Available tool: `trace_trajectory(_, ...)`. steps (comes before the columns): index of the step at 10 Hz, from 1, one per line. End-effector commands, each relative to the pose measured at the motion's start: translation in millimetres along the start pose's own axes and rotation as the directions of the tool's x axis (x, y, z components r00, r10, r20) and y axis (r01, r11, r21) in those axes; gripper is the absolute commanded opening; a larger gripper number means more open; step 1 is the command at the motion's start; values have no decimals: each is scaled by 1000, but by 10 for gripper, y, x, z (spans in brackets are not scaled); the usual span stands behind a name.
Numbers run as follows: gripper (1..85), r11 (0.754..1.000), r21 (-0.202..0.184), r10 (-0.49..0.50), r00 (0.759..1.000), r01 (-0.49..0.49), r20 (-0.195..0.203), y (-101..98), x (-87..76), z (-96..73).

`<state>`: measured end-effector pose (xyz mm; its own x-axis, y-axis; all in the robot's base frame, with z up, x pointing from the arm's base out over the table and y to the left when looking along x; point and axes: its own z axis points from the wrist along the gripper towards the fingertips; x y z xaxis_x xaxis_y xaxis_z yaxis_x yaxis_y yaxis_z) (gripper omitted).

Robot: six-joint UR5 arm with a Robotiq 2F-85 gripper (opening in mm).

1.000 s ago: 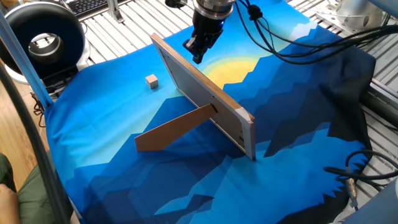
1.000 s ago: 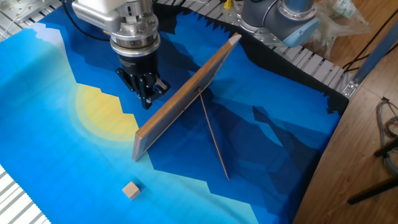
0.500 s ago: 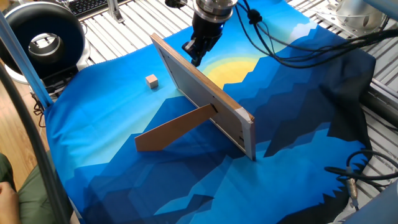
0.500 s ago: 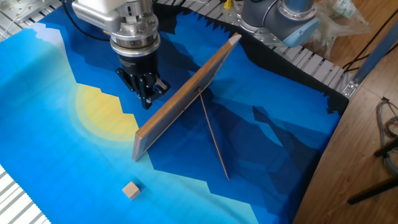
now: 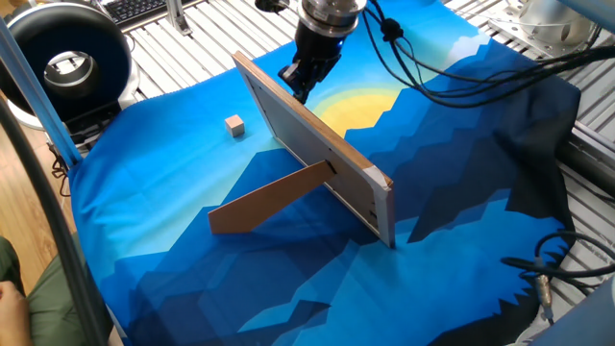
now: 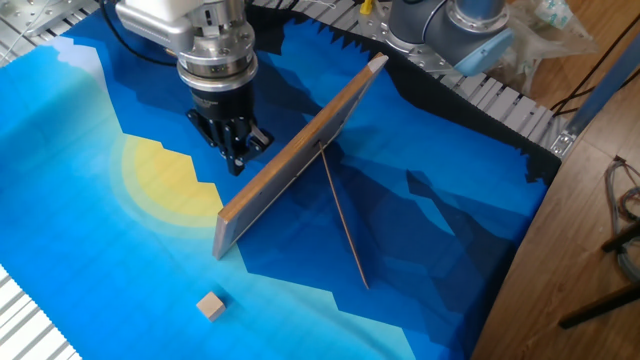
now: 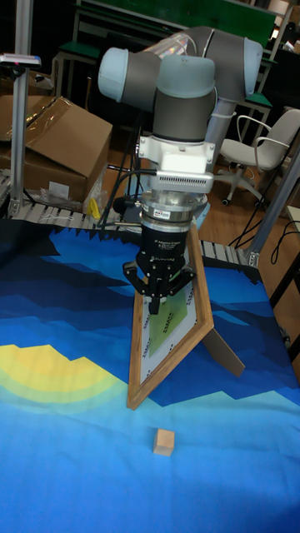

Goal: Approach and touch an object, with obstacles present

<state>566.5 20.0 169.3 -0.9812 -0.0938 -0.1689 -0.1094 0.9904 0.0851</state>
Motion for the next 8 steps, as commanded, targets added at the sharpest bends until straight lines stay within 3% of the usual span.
trace_trajectory(1, 10, 996, 81, -22, 999, 25, -34, -206, 45, -90)
trace_trajectory(2, 10, 988, 148, -40, 998, 47, -51, -392, 96, -134)
trace_trajectory(3, 10, 987, 158, -27, 998, 37, -64, -444, 213, -186)
trace_trajectory(6, 10, 994, 97, 52, 995, -44, -80, -317, 370, -191)
trace_trajectory(8, 10, 994, 91, 61, 995, -54, -73, -304, 370, -177)
